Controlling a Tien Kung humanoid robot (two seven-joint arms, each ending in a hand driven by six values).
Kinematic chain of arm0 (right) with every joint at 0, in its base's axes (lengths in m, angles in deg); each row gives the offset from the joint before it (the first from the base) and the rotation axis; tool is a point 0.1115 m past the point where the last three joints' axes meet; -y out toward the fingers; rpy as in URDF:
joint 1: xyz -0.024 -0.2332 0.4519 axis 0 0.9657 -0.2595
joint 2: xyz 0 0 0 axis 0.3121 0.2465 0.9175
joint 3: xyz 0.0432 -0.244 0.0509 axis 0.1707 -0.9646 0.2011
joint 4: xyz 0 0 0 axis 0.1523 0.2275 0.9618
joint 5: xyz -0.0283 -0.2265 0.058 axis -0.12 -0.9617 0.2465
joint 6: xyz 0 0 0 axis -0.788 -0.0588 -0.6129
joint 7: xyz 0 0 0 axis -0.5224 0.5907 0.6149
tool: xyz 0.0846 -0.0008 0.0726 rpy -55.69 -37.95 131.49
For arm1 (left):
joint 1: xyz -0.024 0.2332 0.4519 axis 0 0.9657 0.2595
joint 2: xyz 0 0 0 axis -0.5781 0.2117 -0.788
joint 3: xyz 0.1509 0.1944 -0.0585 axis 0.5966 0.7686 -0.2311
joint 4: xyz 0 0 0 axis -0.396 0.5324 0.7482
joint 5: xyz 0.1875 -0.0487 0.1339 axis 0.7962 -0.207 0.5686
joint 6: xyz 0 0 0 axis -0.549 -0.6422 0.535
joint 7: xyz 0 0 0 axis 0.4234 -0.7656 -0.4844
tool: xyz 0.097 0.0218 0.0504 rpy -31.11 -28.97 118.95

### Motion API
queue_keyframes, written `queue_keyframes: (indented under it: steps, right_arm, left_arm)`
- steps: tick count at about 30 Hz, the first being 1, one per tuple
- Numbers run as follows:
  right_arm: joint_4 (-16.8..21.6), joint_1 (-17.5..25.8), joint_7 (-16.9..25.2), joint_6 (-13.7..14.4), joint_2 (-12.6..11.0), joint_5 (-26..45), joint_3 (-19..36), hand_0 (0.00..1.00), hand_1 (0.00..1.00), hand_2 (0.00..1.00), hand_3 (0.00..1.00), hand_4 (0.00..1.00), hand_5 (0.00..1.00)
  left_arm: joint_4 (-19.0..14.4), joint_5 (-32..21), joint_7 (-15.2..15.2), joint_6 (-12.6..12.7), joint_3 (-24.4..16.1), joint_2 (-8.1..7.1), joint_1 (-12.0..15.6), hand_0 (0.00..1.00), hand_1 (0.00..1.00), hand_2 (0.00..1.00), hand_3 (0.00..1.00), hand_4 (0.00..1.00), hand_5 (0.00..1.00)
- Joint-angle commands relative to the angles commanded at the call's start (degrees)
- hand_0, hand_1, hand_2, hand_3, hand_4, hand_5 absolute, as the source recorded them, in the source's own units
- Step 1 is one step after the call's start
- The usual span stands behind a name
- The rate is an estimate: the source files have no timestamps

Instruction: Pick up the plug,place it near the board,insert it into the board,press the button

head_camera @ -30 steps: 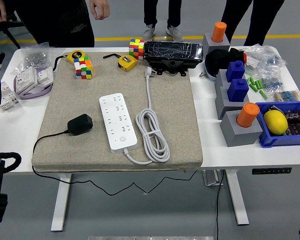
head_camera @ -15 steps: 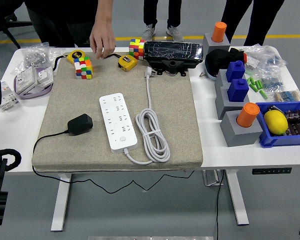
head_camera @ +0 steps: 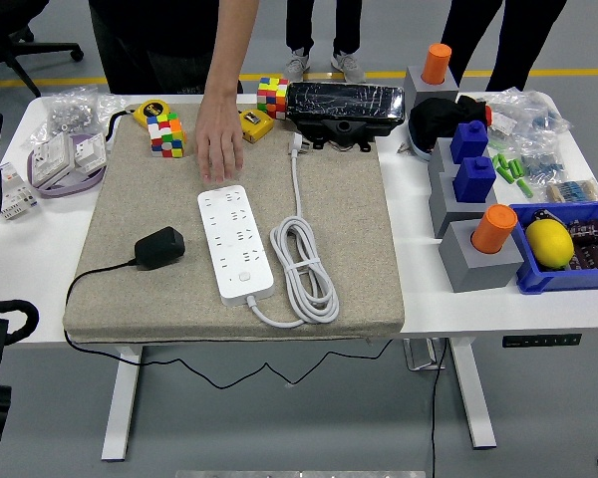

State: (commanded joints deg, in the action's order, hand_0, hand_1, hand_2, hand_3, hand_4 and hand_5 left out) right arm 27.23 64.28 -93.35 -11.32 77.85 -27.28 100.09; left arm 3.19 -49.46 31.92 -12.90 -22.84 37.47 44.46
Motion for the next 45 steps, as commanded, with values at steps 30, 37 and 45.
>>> queue_keyframes:
  steps: [30, 37, 45]
  right_arm:
    - [0.0, -0.4, -0.2, 0.1, -0.2, -0.5, 1.0, 0.805, 0.763, 0.752, 0.786, 0.998, 0.998]
    - [0.0, -0.5, -0.1, 0.0, -0.1, -0.4, 0.9, 0.805, 0.763, 0.751, 0.786, 0.998, 0.998]
    - [0.0, -0.7, 0.0, 0.0, -0.1, -0.3, 0.7, 0.804, 0.763, 0.751, 0.786, 0.998, 0.998]
  left_arm:
    - [3.2, 72.4, -17.0, -1.5, 26.5, -7.44, -6.7, 0.998, 0.998, 0.998, 0.998, 0.998, 0.099]
    - [6.5, 89.2, -16.4, 0.4, 27.1, -6.92, -6.4, 0.946, 0.997, 0.998, 0.998, 0.998, 0.061]
    - [8.4, 96.9, -15.9, 0.2, 27.5, -6.61, -6.0, 0.927, 0.972, 0.988, 0.993, 0.998, 0.037]
